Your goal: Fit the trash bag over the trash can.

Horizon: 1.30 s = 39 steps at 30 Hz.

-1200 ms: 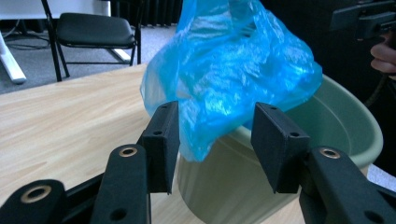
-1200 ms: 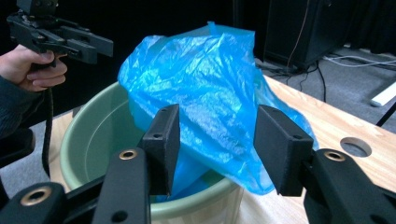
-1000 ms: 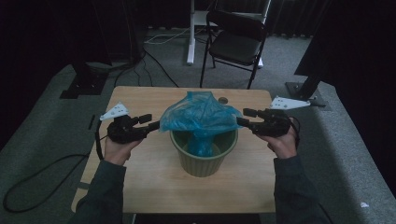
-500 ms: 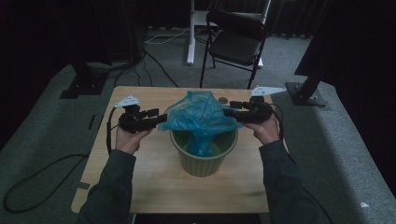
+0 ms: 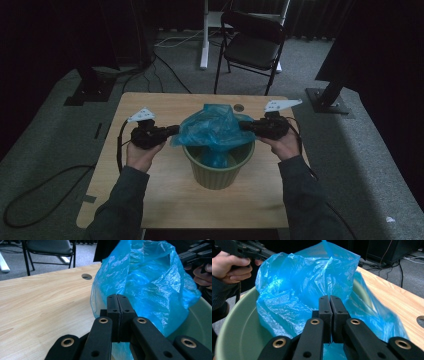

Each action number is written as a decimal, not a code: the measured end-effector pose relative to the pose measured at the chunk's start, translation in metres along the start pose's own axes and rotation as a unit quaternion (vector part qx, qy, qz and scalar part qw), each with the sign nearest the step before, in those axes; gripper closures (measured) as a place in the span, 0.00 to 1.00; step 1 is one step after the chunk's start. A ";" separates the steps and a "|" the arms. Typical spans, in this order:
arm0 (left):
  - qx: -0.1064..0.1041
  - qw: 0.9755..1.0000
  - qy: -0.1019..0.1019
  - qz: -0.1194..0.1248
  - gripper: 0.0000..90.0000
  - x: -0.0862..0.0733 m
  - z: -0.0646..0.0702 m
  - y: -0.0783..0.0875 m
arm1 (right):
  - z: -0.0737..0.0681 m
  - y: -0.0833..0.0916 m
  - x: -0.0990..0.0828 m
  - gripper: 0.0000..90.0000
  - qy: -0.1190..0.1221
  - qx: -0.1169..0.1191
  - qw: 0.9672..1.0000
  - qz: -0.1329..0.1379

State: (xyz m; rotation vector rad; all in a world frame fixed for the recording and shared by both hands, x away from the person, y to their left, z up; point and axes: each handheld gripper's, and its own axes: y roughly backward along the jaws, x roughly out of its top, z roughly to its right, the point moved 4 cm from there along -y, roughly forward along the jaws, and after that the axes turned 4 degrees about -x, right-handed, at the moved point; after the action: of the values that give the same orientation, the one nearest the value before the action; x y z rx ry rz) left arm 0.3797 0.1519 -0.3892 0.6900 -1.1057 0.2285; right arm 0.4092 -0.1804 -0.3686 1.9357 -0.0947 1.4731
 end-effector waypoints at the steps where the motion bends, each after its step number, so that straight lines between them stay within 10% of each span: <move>1: -0.002 1.000 -0.004 0.000 0.99 -0.002 0.003 0.001 | -0.002 0.003 -0.002 0.99 0.001 0.002 1.000 0.000; 12: -0.020 0.998 -0.055 0.005 0.99 -0.029 0.034 0.012 | -0.026 0.024 -0.033 0.99 0.015 0.026 1.000 -0.005; 39: -0.103 0.990 -0.092 -0.038 0.99 -0.078 0.071 -0.010 | -0.042 0.035 -0.074 1.00 0.004 0.114 0.993 -0.026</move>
State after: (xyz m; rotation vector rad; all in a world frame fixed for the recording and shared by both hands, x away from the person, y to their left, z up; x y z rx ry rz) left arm 0.2970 0.1127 -0.4424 0.5756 -1.2572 -0.0158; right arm 0.3330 -0.2088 -0.4121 2.0946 0.1317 1.5124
